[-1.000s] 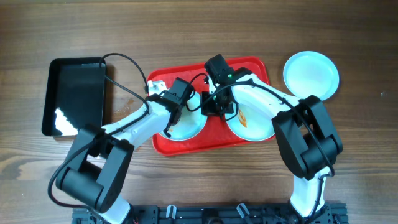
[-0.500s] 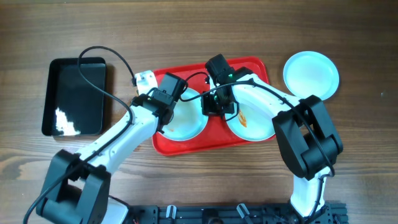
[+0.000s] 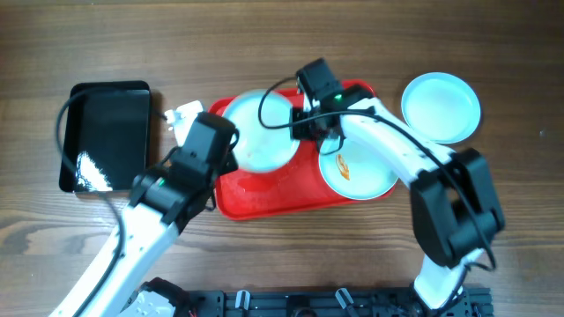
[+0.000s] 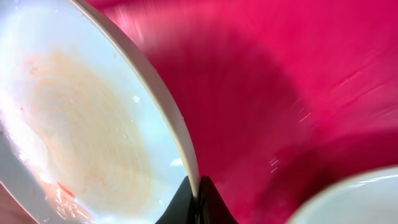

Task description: Clean dirty plates on tray and stack at the side

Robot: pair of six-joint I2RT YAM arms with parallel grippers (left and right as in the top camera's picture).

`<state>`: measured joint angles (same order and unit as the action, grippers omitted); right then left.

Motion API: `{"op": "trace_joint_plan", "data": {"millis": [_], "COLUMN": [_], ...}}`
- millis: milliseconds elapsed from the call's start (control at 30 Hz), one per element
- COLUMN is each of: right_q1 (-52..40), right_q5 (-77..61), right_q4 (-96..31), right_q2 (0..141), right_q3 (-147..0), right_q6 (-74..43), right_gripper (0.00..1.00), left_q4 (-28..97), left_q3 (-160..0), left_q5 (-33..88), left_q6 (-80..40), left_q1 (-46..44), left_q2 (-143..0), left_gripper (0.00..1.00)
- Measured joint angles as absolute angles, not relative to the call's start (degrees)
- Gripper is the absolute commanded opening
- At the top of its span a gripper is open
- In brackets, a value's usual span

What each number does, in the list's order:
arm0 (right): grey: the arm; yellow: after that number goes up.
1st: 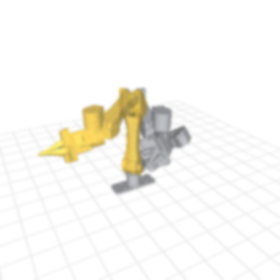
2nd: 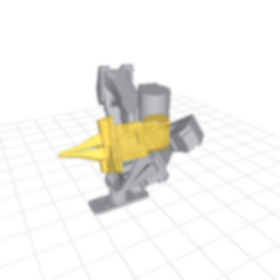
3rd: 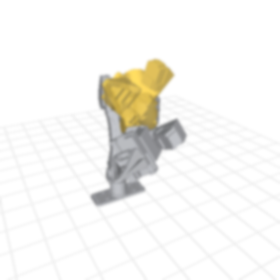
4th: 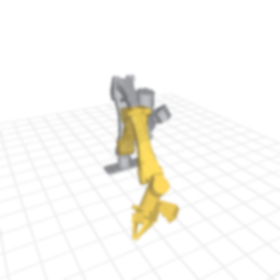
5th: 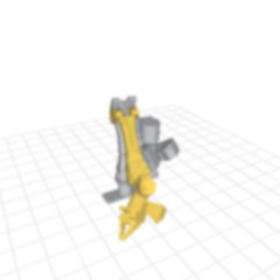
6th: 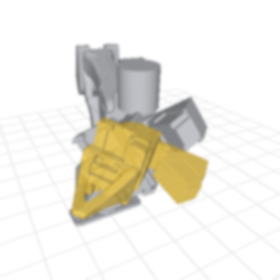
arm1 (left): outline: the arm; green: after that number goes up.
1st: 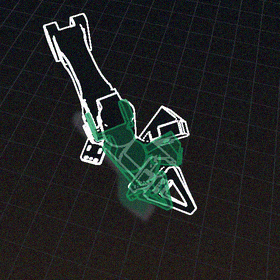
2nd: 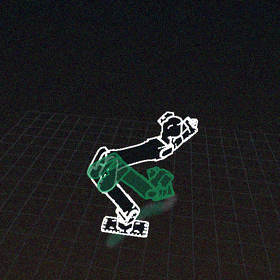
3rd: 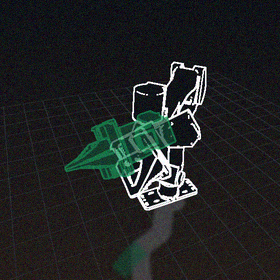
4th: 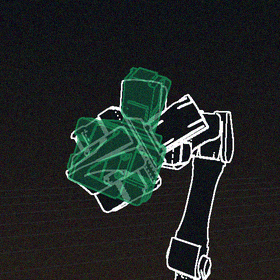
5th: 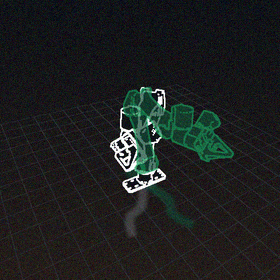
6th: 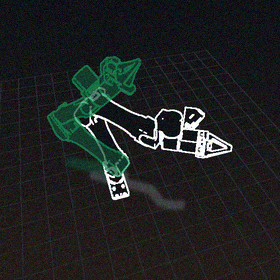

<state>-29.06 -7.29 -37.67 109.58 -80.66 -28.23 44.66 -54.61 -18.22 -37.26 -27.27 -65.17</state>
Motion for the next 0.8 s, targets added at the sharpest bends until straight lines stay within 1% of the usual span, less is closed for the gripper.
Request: {"op": "trace_joint_plan", "data": {"millis": [200, 300, 500, 633, 800], "right_q1": [-29.0, -29.0, -30.3, -33.1, -39.4], "right_q5": [2.2, 10.7, 22.8, 30.4, 44.0], "right_q4": [-37.6, -38.6, -40.4, -40.7, -39.7], "right_q2": [103.8, 101.3, 100.2, 100.2, 100.2], "right_q3": [-83.7, -83.7, -83.7, -83.7, -83.7], "right_q6": [-24.3, -20.2, -15.0, -12.6, -10.3], "right_gripper": [0.04, 0.04, 0.04, 0.04, 0.04], "left_q4": [49.3, 49.6, 49.1, 48.9, 48.9], "left_q3": [-54.7, -54.7, -54.7, -54.7, -54.7], "left_q5": [-16.1, -15.0, -13.6, -13.5, -13.4], "left_q6": [-37.3, -37.3, -38.5, -38.6, -38.7], "left_q1": [-27.3, -27.3, -27.3, -27.3, -27.3], "left_q2": [-64.5, -65.4, -66.2, -66.6, -67.4], "left_gripper": [0.04, 0.04, 0.04, 0.04, 0.04]}}
